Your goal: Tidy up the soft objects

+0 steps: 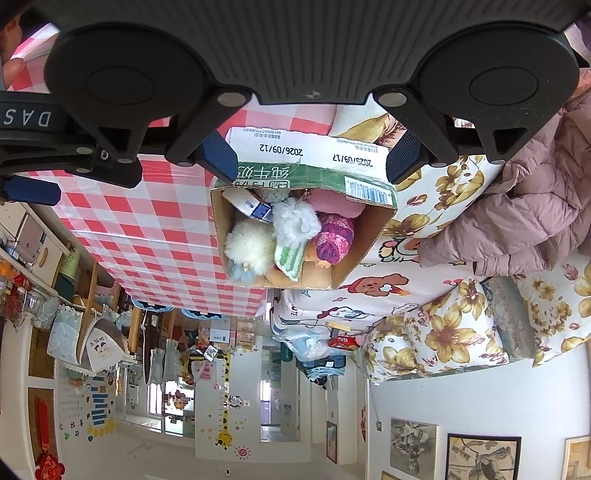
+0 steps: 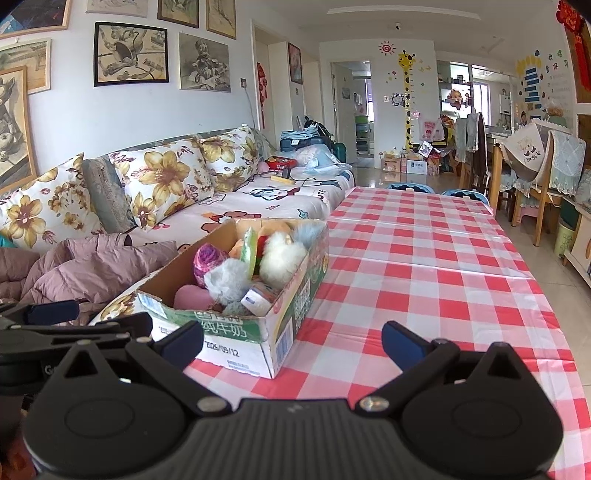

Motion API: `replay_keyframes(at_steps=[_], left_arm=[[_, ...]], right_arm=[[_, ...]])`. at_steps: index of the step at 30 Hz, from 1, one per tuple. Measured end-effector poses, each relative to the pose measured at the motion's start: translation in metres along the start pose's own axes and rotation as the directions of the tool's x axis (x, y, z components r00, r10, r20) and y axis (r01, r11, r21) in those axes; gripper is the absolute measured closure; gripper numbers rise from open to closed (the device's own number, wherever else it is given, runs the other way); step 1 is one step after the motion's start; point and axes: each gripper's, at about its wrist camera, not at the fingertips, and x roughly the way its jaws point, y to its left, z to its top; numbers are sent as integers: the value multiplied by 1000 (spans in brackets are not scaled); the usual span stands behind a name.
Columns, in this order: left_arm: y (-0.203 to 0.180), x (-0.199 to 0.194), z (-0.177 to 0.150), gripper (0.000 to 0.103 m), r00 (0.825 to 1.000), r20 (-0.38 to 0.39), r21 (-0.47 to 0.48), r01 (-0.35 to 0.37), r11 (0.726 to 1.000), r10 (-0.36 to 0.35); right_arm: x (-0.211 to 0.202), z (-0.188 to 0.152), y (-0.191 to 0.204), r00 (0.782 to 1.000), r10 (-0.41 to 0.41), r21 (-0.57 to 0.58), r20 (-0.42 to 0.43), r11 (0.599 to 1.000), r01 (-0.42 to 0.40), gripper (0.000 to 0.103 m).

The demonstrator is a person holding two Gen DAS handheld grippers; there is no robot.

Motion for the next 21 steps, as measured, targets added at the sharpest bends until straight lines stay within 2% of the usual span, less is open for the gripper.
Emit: replay_keyframes(at_steps=[21], left_arm=[[-11,9,0,0,1000,6,0,-18,1000,18]], right_arm=[[14,-5,-15,1000,1,18,-6,1000,0,1]])
